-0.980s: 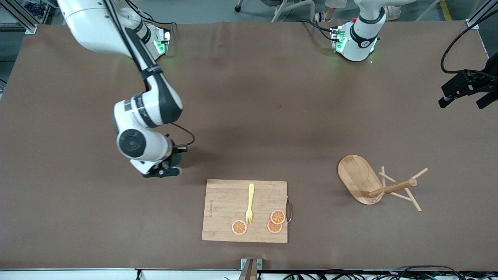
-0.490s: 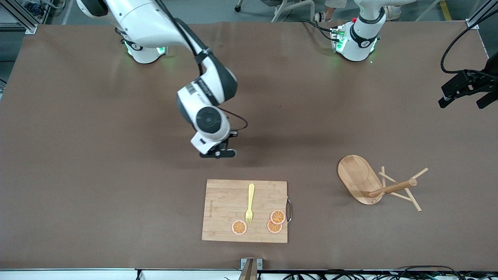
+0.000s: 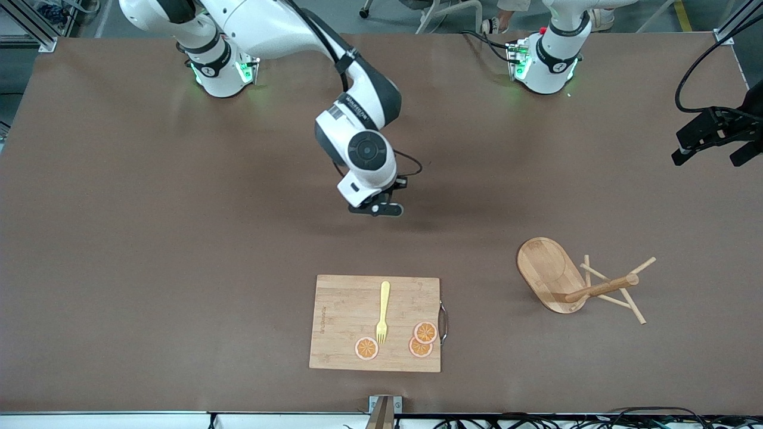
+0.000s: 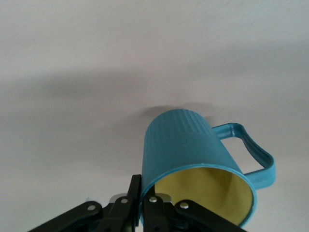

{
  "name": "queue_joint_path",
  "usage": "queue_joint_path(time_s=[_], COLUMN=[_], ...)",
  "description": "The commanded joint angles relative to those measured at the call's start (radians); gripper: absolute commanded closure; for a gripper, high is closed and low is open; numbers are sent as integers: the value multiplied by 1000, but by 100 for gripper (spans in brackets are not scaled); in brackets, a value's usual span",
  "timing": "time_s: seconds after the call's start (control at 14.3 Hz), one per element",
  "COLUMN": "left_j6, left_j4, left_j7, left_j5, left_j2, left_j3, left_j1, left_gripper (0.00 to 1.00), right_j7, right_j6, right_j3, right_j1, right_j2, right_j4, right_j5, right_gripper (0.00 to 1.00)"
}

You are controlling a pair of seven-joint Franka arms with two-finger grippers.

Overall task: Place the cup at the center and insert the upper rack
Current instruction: 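Carry the teal mug toward the table middle with the right gripper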

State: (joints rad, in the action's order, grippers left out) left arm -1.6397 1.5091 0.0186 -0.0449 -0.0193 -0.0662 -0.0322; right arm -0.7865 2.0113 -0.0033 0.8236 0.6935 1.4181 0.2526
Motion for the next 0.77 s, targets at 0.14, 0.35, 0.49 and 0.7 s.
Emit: queue_joint_path(time_s=[0.14, 0.35, 0.49, 0.7], left_j6=[3, -2, -6, -23], left_j4=[10, 8, 10, 8], left_j7=[-22, -20, -20, -20], left_j5=[11, 8, 8, -4], left_j2=[-16, -11, -7, 7], left_j3=[-4, -3, -3, -3], left_j1=[-9, -14, -15, -15], left_gripper=[0, 0, 0, 0], right_j7=[-68, -106, -106, -102], right_j6=[15, 32, 37, 37], right_j3=[-12, -12, -12, -14], right_j1=[28, 28, 22, 20], right_j2=[89, 132, 132, 136], right_j4=[-111, -159, -162, -160], right_j5=[25, 25, 25, 24], right_gripper=[100, 100, 99, 99])
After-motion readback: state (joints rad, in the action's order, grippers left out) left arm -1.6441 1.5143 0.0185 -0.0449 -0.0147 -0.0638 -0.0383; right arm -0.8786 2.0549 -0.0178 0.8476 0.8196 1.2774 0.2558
